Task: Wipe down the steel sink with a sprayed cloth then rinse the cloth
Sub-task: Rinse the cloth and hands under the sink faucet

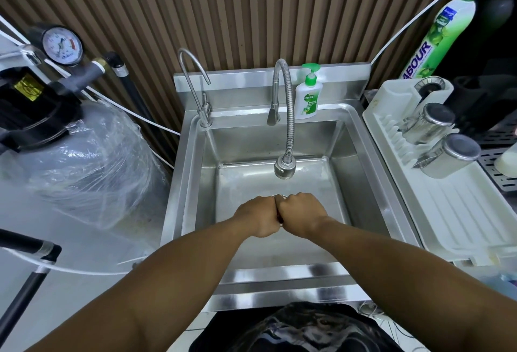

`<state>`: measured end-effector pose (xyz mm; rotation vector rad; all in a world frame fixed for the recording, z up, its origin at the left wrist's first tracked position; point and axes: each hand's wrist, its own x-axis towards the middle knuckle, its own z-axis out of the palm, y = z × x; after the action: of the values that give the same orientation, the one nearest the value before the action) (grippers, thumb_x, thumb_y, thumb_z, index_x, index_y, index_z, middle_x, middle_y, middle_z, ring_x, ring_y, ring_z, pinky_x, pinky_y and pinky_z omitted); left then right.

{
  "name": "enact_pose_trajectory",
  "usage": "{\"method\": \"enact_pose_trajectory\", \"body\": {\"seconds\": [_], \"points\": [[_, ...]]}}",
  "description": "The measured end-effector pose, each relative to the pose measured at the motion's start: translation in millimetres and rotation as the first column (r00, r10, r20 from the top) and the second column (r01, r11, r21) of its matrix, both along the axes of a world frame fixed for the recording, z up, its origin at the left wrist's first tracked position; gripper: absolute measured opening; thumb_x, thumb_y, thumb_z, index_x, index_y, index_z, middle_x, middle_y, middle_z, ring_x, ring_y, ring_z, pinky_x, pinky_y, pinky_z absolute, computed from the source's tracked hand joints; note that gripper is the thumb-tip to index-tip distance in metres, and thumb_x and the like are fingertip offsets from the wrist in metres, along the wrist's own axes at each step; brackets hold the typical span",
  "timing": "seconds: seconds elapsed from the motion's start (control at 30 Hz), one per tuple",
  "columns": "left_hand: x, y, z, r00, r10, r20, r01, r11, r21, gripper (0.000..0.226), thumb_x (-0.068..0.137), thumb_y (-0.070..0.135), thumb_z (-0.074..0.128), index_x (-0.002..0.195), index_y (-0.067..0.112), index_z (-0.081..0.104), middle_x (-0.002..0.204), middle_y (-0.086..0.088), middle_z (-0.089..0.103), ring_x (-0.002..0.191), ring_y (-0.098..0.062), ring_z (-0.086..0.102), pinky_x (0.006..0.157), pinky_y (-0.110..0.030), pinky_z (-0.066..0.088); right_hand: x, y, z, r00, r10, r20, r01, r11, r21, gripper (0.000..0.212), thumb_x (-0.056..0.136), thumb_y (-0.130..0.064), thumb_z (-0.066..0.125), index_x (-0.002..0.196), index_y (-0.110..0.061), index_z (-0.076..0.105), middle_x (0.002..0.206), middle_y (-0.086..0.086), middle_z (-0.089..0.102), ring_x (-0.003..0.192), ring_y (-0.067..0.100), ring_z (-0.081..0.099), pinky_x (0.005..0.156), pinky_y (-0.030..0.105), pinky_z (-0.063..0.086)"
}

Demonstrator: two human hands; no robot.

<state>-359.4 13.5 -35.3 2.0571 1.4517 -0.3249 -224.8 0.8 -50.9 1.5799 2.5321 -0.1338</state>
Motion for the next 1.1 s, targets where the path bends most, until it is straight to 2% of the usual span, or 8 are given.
{"method": "enact_pose_trajectory", "body": {"seconds": [0.17, 0.4, 0.6, 0.7, 0.8, 0.93, 1.0, 1.1], "points": [[6, 4, -1, 0.985, 0.115, 0.127, -0.084, 0.971, -0.226, 0.005, 0.084, 0.015, 0.053, 0.08, 0.018, 0.051, 0.069, 0.001, 0.052, 0.058, -0.018, 0.047, 0.053, -0.027, 0.036, 12, 3, -5, 0.996, 0.087, 0.002, -0.087, 0.99, 0.109, 0.042, 0.035, -0.01, 0.085, 0.067, -0.009, 0.057, 0.04, 0.0, 0.05, 0.027, 0.027, 0.044, 0.042, 0.02, 0.018], [9, 7, 17, 0.917, 0.394, 0.064, -0.265, 0.72, -0.641, 0.02, 0.089, 0.011, 0.058, 0.079, 0.019, 0.042, 0.055, 0.002, 0.027, 0.045, -0.013, 0.019, 0.045, -0.02, 0.017, 18, 8, 0, 0.975, 0.218, -0.03, -0.205, 0.951, 0.231, 0.042, 0.046, -0.016, 0.09, 0.075, -0.007, 0.061, 0.046, 0.003, 0.055, 0.033, 0.027, 0.05, 0.037, 0.022, 0.024], [9, 11, 21, 0.902, 0.431, 0.014, -0.31, 0.671, -0.674, 0.024, 0.089, 0.012, 0.059, 0.073, 0.019, 0.043, 0.053, 0.002, 0.031, 0.043, -0.012, 0.02, 0.043, -0.02, 0.016, 17, 13, -3, 0.982, 0.185, -0.037, -0.168, 0.945, 0.281, 0.039, 0.052, -0.021, 0.089, 0.077, -0.009, 0.061, 0.052, 0.003, 0.06, 0.039, 0.028, 0.056, 0.04, 0.024, 0.025], [4, 10, 19, 0.955, 0.288, 0.065, -0.232, 0.868, -0.439, 0.017, 0.088, 0.015, 0.062, 0.076, 0.014, 0.049, 0.059, -0.003, 0.044, 0.048, -0.017, 0.035, 0.047, -0.024, 0.028, 8, 8, 10, 0.995, -0.008, -0.096, 0.004, 0.999, -0.038, 0.02, 0.082, -0.024, 0.066, 0.099, -0.014, 0.062, 0.085, 0.009, 0.069, 0.078, 0.034, 0.065, 0.059, 0.031, 0.035], [-3, 1, 18, 0.997, -0.01, -0.072, 0.016, 0.996, 0.089, 0.019, 0.088, 0.022, 0.058, 0.1, 0.012, 0.047, 0.09, -0.01, 0.062, 0.073, -0.028, 0.054, 0.06, -0.033, 0.039, -2, 6, 15, 0.881, -0.4, -0.252, 0.209, 0.807, -0.552, 0.013, 0.084, -0.008, 0.052, 0.072, -0.012, 0.054, 0.069, 0.007, 0.055, 0.07, 0.029, 0.052, 0.057, 0.03, 0.034], [-17, -7, 5, 0.963, -0.224, -0.151, 0.268, 0.738, 0.619, 0.032, 0.081, 0.016, 0.07, 0.107, 0.01, 0.053, 0.103, -0.011, 0.059, 0.088, -0.031, 0.058, 0.063, -0.037, 0.042, 2, 7, 24, 0.561, -0.787, -0.257, 0.084, 0.362, -0.928, 0.015, 0.085, 0.001, 0.055, 0.078, -0.012, 0.053, 0.061, 0.003, 0.036, 0.052, 0.015, 0.027, 0.046, 0.023, 0.018], [-23, -6, -2, 0.933, -0.341, -0.114, 0.317, 0.63, 0.709, 0.033, 0.065, 0.012, 0.081, 0.094, 0.009, 0.065, 0.098, -0.009, 0.063, 0.082, -0.029, 0.059, 0.06, -0.036, 0.049, 4, 6, 27, 0.475, -0.853, -0.217, -0.046, 0.222, -0.974, 0.018, 0.087, 0.002, 0.056, 0.078, -0.013, 0.052, 0.058, 0.0, 0.03, 0.049, 0.011, 0.021, 0.042, 0.02, 0.015], [-26, -5, -2, 0.926, -0.361, -0.113, 0.337, 0.651, 0.68, 0.04, 0.065, 0.014, 0.081, 0.102, 0.01, 0.067, 0.096, -0.007, 0.062, 0.08, -0.026, 0.059, 0.05, -0.032, 0.044, 0, 5, 27, 0.421, -0.888, -0.185, -0.13, 0.143, -0.981, 0.034, 0.088, 0.003, 0.055, 0.066, -0.018, 0.039, 0.057, -0.002, 0.025, 0.047, 0.01, 0.019, 0.038, 0.018, 0.016]]}}
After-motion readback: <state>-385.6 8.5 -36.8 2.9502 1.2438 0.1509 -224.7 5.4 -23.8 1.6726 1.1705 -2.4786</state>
